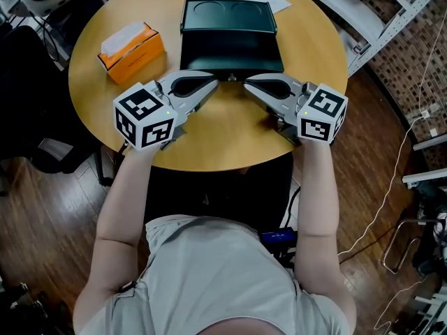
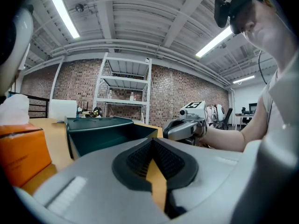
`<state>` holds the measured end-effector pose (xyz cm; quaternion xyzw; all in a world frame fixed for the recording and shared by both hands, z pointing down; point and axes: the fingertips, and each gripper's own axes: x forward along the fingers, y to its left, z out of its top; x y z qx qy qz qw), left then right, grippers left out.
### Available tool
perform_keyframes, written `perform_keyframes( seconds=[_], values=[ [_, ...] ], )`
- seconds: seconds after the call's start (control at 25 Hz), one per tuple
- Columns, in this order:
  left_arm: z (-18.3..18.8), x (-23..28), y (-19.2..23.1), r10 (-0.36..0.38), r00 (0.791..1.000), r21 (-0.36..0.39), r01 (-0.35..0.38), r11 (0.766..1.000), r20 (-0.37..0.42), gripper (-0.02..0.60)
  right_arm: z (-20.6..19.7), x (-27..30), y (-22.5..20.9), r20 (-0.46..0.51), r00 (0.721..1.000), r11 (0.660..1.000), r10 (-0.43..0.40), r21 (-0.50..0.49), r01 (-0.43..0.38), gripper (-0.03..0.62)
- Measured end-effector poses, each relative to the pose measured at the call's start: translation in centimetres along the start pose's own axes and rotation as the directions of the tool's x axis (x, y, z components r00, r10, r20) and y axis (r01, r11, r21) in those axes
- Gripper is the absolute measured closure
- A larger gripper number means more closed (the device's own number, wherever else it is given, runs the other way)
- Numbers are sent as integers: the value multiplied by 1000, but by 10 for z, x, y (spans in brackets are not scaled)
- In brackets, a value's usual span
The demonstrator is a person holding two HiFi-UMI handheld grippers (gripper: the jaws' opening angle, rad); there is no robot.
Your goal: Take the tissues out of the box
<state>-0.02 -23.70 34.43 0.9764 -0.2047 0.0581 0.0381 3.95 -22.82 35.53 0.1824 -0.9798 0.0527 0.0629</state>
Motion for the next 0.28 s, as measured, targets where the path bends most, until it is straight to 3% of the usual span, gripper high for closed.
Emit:
perform_keyframes(
  seconds=[0.28],
  values=[
    [1,0,-1,0,1000,-1,0,1000,-2,581,1,-1,1,1,1000,1000,1,0,-1,594]
  ],
)
